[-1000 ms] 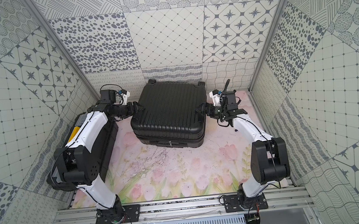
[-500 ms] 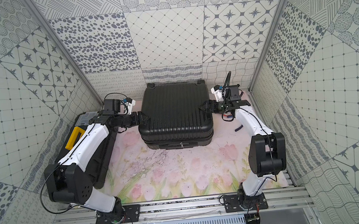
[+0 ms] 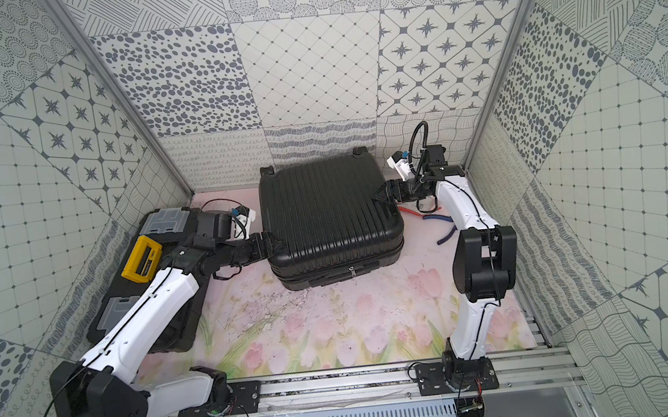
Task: Close the suitcase zippers
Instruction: Adjust the suitcase at the center of the board.
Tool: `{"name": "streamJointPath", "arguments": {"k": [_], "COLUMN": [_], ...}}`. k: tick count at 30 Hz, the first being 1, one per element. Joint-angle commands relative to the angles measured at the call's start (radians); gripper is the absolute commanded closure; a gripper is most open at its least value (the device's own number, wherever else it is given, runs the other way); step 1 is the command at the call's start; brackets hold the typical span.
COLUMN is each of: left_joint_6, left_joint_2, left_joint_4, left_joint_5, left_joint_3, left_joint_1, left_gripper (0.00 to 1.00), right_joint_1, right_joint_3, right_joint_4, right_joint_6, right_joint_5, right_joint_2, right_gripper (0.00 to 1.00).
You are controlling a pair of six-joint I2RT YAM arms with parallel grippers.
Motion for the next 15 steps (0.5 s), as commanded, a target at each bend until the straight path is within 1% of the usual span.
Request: {"name": "streamJointPath", "arguments": {"k": [1, 2, 4, 6, 9, 11, 12, 15], "left_joint_6": [-0.133, -0.133, -0.105, -0.053, -0.002, 0.027, 0.033, 0.034], "left_joint_2": [-0.039, -0.045, -0.057, -0.057, -0.02, 0.016, 0.035, 0.092], "left_joint_4": [-0.134, -0.149, -0.217, -0.319, -0.469, -0.529, -0.542, -0.507], "left_joint_5": [0.231, 0.22, 0.15, 0.018, -0.182, -0.29, -0.334, -0.371], "left_joint_3": [-0.055, -0.047, -0.009, 0.056, 0.176, 0.261, 0.301, 0.399], "left_joint_1": [-0.076, -0.078, -0.079, -0.079, -0.067, -0.059, -0.049, 0.005], "left_gripper": [0.26, 0.26, 0.26, 0.25, 0.25, 0.24, 0.24, 0.23], "right_joint_1": [0.097, 0.097, 0.097, 0.093, 0.081, 0.068, 0.062, 0.058], "right_joint_3": [0.031, 0.045, 0.064, 0.061, 0.026, -0.003, -0.02, -0.057], "right_joint_4": [-0.181, -0.172, -0.147, -0.073, 0.053, 0.124, 0.158, 0.22], "right_joint_6": [-0.199, -0.188, -0.168, -0.103, 0.002, 0.064, 0.079, 0.105], "right_joint_5": [-0.089, -0.067, -0.033, 0.022, 0.159, 0.246, 0.266, 0.348], "right_joint_2": [0.074, 0.079, 0.078, 0.06, 0.007, -0.034, -0.058, -0.13], "right_gripper": [0.16, 0.16, 0.16, 0.17, 0.14, 0.13, 0.13, 0.1]}}
